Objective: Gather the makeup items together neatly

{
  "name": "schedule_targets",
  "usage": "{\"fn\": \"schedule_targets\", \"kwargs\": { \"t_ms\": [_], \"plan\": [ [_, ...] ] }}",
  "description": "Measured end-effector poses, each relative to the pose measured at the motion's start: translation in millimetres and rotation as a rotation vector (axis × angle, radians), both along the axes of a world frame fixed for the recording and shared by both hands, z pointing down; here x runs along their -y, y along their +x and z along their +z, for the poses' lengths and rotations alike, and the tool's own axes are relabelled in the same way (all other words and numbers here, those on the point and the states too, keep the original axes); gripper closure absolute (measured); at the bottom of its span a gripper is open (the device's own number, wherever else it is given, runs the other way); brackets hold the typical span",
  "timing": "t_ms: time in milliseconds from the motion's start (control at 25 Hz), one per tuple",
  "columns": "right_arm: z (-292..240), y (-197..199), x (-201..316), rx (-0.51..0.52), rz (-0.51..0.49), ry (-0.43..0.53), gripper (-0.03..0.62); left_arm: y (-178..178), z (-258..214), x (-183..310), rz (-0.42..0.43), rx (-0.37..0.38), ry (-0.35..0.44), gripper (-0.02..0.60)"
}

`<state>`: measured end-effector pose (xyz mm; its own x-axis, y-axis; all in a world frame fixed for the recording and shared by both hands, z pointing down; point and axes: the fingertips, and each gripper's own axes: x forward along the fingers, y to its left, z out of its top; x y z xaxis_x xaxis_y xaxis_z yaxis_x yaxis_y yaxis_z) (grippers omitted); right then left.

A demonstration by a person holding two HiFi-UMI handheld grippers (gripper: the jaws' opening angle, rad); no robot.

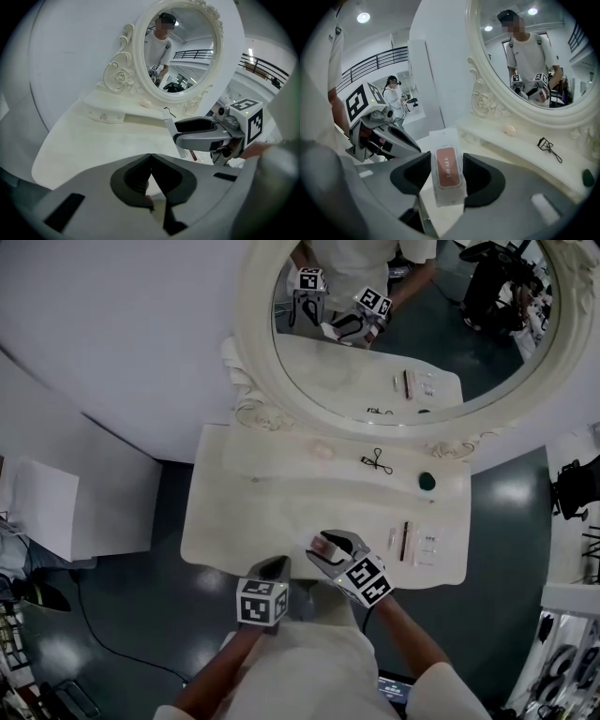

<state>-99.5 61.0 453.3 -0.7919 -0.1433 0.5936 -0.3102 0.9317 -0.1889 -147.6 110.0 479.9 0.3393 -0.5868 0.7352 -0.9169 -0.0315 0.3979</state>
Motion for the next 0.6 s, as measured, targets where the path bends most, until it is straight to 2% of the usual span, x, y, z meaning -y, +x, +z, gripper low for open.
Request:
{"fn": "schedule_targets", "kwargs": {
  "t_ms": [600],
  "plan": [
    [-5.2, 61.7, 18.2, 0.042, 0.15, 0.0, 0.387, 47.9, -3.3, 21.4, 0.061, 0.004, 0.004, 0.572]
  ]
}}
